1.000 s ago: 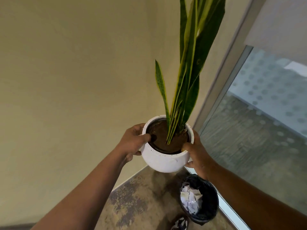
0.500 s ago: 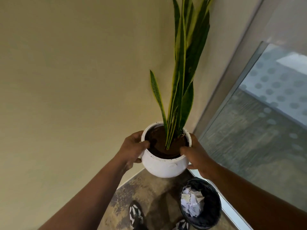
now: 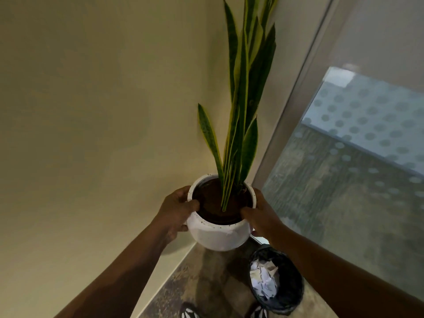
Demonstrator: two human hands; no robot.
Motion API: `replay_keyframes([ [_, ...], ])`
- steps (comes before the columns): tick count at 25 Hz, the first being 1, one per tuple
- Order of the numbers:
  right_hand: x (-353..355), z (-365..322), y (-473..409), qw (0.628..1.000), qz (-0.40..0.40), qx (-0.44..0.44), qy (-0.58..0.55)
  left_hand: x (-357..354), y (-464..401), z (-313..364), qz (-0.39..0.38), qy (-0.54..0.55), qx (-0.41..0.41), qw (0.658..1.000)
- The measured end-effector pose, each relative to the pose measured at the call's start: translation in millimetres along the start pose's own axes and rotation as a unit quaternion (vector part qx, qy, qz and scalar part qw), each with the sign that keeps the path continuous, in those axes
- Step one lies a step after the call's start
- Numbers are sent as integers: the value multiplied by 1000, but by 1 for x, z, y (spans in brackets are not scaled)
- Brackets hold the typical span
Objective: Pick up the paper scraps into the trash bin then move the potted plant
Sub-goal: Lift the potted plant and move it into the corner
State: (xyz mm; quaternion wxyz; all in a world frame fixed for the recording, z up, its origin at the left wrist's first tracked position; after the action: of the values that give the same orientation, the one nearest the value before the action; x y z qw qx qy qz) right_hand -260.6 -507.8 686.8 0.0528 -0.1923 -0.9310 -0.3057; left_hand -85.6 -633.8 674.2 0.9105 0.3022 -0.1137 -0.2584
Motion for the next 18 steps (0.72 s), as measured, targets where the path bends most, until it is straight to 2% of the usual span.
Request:
replay_keyframes([
  [4, -3, -1, 1, 999, 30, 22, 30, 5, -4, 4, -13, -5, 9, 1000],
  [9, -6, -7, 5, 998, 29, 24, 49, 8, -4, 5, -13, 0, 4, 1000],
  [18, -3, -5, -10, 999, 29, -14, -37, 10, -6, 3, -24, 8, -7, 1000],
])
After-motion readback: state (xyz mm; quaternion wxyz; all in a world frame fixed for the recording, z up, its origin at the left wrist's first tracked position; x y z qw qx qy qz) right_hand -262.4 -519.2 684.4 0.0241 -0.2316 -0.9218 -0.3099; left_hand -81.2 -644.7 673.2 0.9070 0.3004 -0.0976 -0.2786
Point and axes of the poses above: each hand's wrist, its own y-axis away from the middle knuckle, its own x-axis out of the back of the hand, z = x × y, the point moved 1 cm from there along -y, towards the middle knuckle, and after that the axes turned 3 degrees about -z, right-handed, at the moved point
